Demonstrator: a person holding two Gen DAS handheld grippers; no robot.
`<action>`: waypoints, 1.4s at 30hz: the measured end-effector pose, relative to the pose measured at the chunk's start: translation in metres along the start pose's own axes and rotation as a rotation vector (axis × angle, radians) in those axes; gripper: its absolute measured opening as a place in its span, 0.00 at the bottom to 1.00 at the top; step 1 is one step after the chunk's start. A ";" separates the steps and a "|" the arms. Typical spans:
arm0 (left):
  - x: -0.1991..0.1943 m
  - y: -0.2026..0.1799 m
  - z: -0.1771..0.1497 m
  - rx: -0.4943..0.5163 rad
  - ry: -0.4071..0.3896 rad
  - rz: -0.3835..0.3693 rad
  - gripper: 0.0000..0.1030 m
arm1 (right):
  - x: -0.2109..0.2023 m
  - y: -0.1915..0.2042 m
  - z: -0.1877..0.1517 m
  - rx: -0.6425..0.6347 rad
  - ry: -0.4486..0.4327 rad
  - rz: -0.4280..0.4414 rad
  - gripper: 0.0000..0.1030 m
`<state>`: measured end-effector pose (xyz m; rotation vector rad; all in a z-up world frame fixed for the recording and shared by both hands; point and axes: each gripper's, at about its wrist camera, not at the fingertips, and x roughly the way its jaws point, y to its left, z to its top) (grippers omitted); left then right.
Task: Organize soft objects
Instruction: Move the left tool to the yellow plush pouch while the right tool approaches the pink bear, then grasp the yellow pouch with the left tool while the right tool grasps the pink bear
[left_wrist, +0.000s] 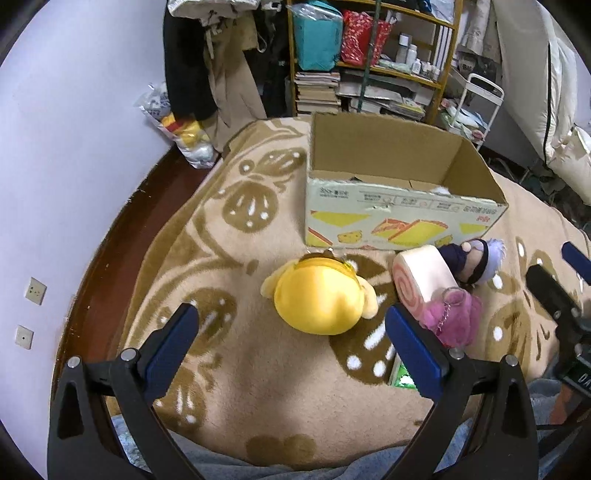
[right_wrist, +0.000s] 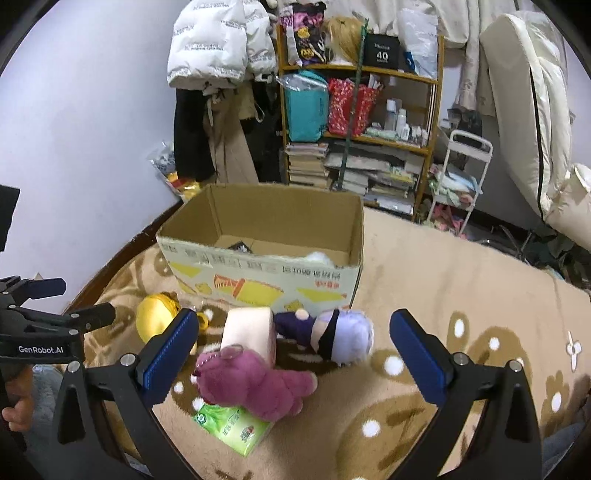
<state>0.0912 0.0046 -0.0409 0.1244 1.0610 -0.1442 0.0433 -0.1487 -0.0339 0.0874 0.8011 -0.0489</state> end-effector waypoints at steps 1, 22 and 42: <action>0.003 -0.001 0.000 0.004 0.009 -0.006 0.97 | 0.002 0.001 -0.002 0.007 0.014 0.004 1.00; 0.050 -0.015 0.000 0.068 0.139 -0.010 0.97 | 0.055 0.039 -0.037 -0.107 0.238 0.008 1.00; 0.113 -0.024 0.003 0.071 0.250 -0.039 0.97 | 0.093 0.040 -0.052 -0.098 0.349 -0.008 1.00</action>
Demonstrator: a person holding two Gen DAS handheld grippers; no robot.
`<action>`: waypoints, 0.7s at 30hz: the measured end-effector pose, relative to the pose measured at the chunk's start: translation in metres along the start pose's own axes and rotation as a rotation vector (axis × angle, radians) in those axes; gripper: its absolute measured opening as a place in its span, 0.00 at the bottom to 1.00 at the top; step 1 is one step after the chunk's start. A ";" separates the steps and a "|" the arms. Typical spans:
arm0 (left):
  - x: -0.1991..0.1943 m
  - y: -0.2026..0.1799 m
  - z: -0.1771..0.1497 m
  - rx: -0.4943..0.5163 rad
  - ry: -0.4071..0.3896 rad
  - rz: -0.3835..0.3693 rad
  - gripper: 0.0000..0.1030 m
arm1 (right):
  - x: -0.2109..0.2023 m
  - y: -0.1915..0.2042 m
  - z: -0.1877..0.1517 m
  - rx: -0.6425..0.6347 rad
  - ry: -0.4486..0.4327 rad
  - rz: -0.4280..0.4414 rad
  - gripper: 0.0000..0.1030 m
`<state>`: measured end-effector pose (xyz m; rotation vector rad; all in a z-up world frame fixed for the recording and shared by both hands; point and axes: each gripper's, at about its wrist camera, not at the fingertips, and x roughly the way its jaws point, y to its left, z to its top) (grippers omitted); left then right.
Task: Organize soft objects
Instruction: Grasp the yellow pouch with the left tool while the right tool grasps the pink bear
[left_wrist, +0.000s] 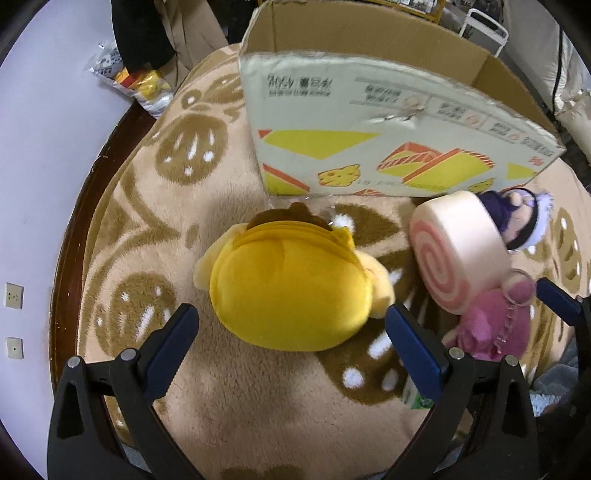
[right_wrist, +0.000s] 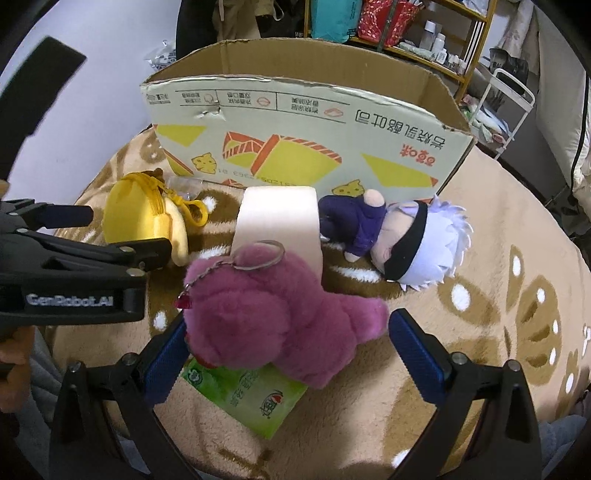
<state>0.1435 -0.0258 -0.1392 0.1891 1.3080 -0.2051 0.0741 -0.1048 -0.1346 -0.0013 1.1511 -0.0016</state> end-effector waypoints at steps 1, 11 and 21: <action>0.004 0.001 0.001 -0.004 0.006 0.000 0.97 | 0.001 0.001 0.000 -0.003 0.000 0.001 1.00; 0.023 0.017 0.006 -0.097 0.024 -0.037 0.96 | 0.002 0.015 0.003 -0.049 -0.019 -0.015 0.89; 0.010 0.012 0.001 -0.074 -0.032 -0.005 0.77 | -0.010 0.014 0.005 -0.049 -0.066 0.029 0.65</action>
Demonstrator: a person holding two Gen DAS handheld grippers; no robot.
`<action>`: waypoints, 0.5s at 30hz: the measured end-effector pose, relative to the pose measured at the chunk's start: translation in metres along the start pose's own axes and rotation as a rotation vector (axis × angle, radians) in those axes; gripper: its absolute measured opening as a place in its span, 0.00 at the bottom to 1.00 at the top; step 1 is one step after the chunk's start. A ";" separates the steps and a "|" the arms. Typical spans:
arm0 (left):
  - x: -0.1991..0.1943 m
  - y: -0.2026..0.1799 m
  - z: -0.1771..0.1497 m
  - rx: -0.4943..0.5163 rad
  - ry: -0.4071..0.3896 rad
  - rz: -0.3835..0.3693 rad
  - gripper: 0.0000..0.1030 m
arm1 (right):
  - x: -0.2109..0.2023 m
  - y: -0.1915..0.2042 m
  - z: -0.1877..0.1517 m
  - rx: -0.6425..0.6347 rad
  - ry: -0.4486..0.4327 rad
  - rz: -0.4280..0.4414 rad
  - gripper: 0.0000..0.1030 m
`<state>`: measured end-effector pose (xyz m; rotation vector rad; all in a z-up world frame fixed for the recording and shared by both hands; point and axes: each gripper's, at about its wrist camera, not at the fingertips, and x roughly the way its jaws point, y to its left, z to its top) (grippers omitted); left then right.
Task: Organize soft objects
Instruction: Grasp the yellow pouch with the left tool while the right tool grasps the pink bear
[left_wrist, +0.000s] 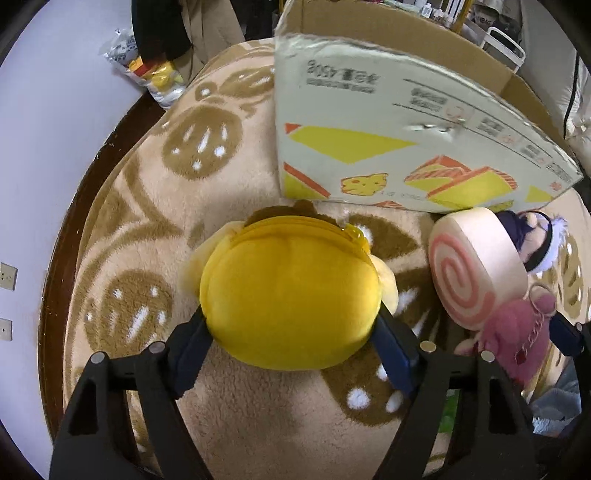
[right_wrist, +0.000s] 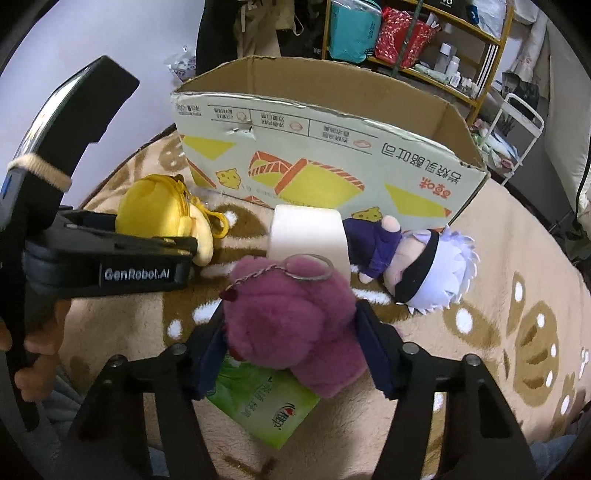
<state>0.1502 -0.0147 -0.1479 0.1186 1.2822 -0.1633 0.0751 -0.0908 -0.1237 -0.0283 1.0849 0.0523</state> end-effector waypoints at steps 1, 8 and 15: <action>-0.004 -0.002 -0.002 0.001 -0.010 0.000 0.77 | -0.002 -0.002 0.000 0.008 -0.005 0.008 0.64; -0.031 0.002 -0.011 -0.027 -0.078 0.011 0.77 | -0.013 -0.014 0.001 0.075 -0.031 0.068 0.60; -0.060 -0.010 -0.022 0.002 -0.157 0.036 0.77 | -0.037 -0.025 0.005 0.106 -0.112 0.072 0.60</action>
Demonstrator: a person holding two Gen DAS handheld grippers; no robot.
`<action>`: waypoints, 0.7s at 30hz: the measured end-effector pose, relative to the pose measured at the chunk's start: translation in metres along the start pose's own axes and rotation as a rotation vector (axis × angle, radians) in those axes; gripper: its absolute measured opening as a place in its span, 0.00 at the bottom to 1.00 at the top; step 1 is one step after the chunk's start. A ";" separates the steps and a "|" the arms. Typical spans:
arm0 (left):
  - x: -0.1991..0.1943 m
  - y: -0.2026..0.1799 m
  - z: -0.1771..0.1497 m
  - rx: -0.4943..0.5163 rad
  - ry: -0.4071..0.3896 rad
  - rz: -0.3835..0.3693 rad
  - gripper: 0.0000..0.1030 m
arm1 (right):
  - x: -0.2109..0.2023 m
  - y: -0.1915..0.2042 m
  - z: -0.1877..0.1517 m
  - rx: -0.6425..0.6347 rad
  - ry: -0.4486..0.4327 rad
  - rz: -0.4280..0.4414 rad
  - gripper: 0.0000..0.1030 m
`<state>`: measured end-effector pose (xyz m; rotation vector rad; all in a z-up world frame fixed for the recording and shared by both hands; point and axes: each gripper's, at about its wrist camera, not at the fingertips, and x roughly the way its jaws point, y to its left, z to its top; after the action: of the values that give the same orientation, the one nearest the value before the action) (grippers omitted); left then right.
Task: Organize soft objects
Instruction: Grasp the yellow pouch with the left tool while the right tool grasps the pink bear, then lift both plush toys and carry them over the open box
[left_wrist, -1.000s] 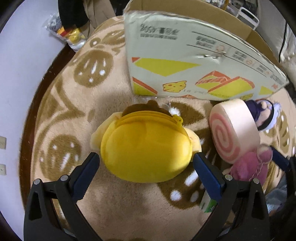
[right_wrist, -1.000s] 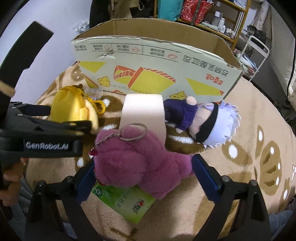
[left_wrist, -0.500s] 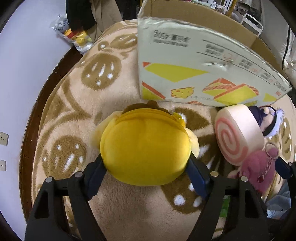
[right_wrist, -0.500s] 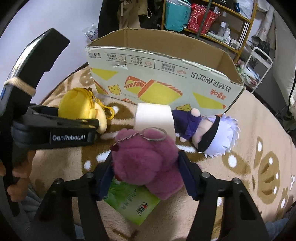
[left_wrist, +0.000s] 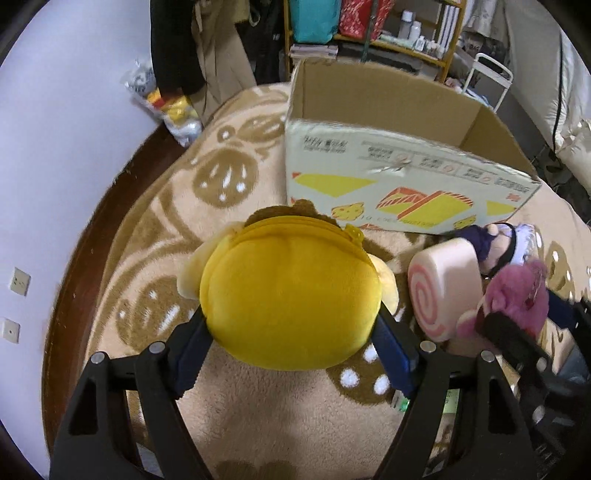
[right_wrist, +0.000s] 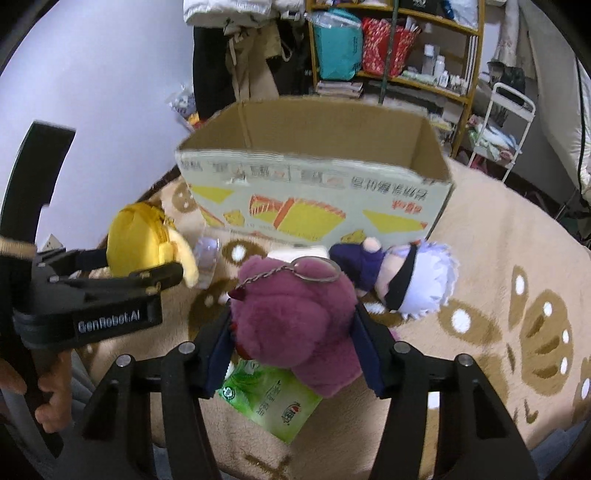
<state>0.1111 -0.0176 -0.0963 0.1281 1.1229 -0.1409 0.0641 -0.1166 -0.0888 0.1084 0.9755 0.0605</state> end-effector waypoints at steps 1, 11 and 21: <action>-0.005 -0.002 -0.001 0.010 -0.018 0.007 0.77 | -0.003 -0.003 0.002 0.008 -0.009 0.000 0.60; -0.050 -0.005 -0.001 0.005 -0.184 0.008 0.77 | -0.031 -0.019 0.013 0.061 -0.135 -0.012 0.60; -0.091 -0.005 -0.004 0.022 -0.414 0.034 0.77 | -0.058 -0.021 0.026 0.043 -0.290 -0.010 0.60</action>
<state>0.0681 -0.0179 -0.0164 0.1308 0.7064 -0.1420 0.0531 -0.1448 -0.0291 0.1478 0.6873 0.0136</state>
